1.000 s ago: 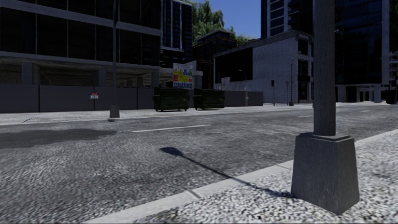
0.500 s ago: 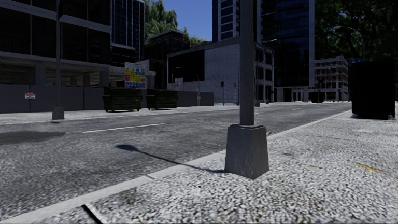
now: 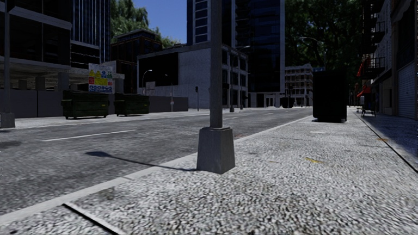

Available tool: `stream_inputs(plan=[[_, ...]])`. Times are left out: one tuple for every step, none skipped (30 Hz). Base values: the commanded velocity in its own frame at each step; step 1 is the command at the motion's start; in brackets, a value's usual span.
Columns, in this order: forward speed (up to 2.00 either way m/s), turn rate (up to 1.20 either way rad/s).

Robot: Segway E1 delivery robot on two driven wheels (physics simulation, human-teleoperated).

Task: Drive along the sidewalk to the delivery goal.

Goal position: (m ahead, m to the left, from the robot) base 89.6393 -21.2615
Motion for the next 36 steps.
stream_inputs(plan=[[0.00, 0.00], [0.00, 0.00], [0.00, 0.00], [0.00, 0.00], [0.00, 0.00], [0.00, 0.00], [0.00, -0.06], [0.18, -0.15], [0.54, -0.25], [0.54, -0.25], [0.76, -0.30], [0.90, -0.37], [0.95, -0.46], [0.95, -0.46], [0.95, -0.51], [0.96, -0.52], [0.96, -0.52], [0.96, -0.52], [0.96, -0.52], [0.96, -0.52], [0.96, -0.52], [0.97, -0.52], [0.97, -0.52], [1.01, -0.52], [2.00, -0.52], [2.00, -0.52], [2.00, -0.52], [2.00, -0.52], [2.00, -0.52], [2.00, -0.52], [2.00, -0.52], [2.00, -0.52], [2.00, -0.52], [2.00, -0.50], [2.00, -0.49], [2.00, -0.49]])
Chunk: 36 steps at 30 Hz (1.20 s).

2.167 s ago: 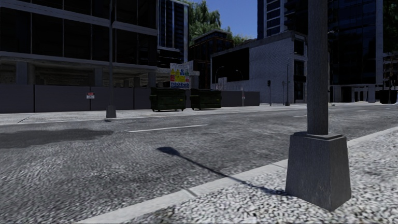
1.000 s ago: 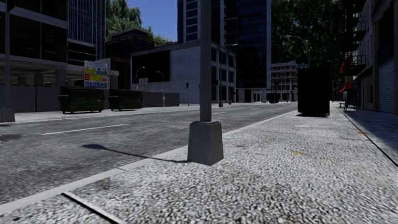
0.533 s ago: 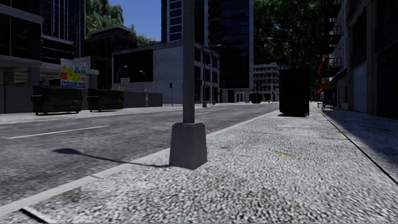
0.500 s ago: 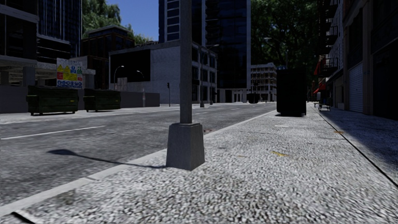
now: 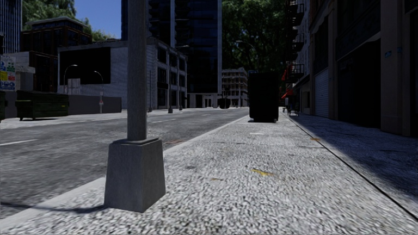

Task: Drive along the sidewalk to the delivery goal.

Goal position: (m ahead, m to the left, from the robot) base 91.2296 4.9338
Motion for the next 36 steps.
stream_inputs(plan=[[2.00, -0.48], [2.00, -0.48], [2.00, -0.48], [2.00, -0.48], [2.00, -0.48], [2.00, -0.48], [2.00, -0.48], [2.00, -0.48], [2.00, -0.48], [2.00, -0.48], [2.00, -0.48], [2.00, -0.48], [2.00, -0.48], [2.00, -0.48], [2.00, -0.48], [2.00, -0.48], [2.00, -0.48], [2.00, -0.48], [2.00, -0.48], [2.00, -0.48], [2.00, -0.48], [2.00, -0.48], [2.00, -0.48], [2.00, -0.48], [2.00, -0.48], [2.00, -0.48], [2.00, -0.48], [2.00, -0.48], [2.00, -0.48], [2.00, -0.48], [2.00, -0.48], [2.00, -0.46], [2.00, -0.41], [2.00, -0.37], [2.00, -0.37], [2.00, 0.00]])
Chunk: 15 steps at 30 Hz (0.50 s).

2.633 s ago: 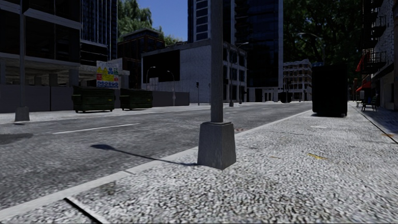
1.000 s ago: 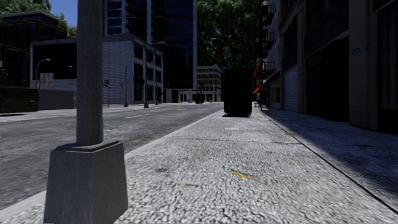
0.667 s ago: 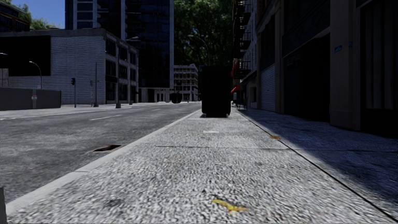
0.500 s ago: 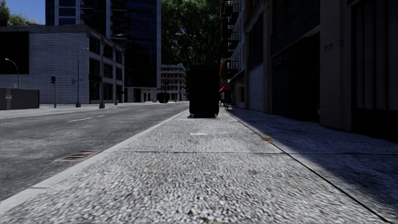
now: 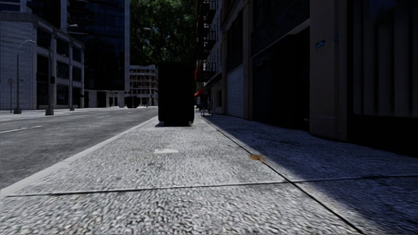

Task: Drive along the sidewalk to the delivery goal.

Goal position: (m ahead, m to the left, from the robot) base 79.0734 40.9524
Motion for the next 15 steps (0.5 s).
stream_inputs(plan=[[2.00, 0.00], [2.00, 0.00], [2.00, 0.00], [2.00, 0.00], [2.00, 0.00], [2.00, 0.00], [2.00, 0.00], [2.00, 0.00], [2.00, 0.00], [2.00, 0.00], [2.00, 0.00], [2.00, 0.00], [2.00, 0.00], [2.00, 0.00], [2.00, 0.00]])
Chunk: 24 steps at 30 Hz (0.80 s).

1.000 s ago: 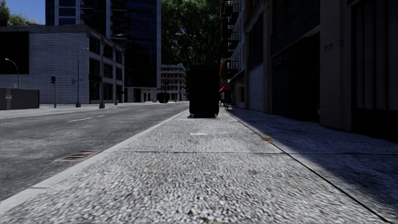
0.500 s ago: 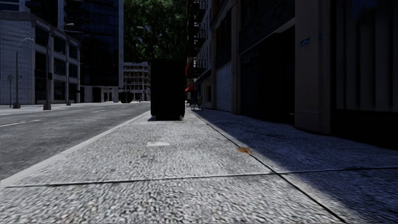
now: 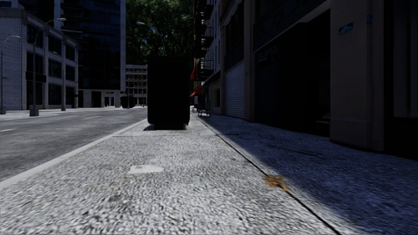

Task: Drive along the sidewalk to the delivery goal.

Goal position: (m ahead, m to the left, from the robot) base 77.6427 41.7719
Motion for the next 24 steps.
stream_inputs(plan=[[2.00, 0.00], [2.00, 0.00], [2.00, 0.00], [2.00, 0.00], [2.00, 0.00], [2.00, 0.00], [2.00, 0.00], [2.00, 0.00], [2.00, 0.00], [2.00, 0.00], [2.00, 0.00], [2.00, 0.00], [2.00, 0.00], [2.00, 0.00], [2.00, 0.00], [2.00, 0.00], [2.00, 0.00], [2.00, 0.00], [2.00, 0.00], [2.00, 0.00], [2.00, 0.00], [2.00, 0.00], [2.00, 0.00], [2.00, 0.00]])
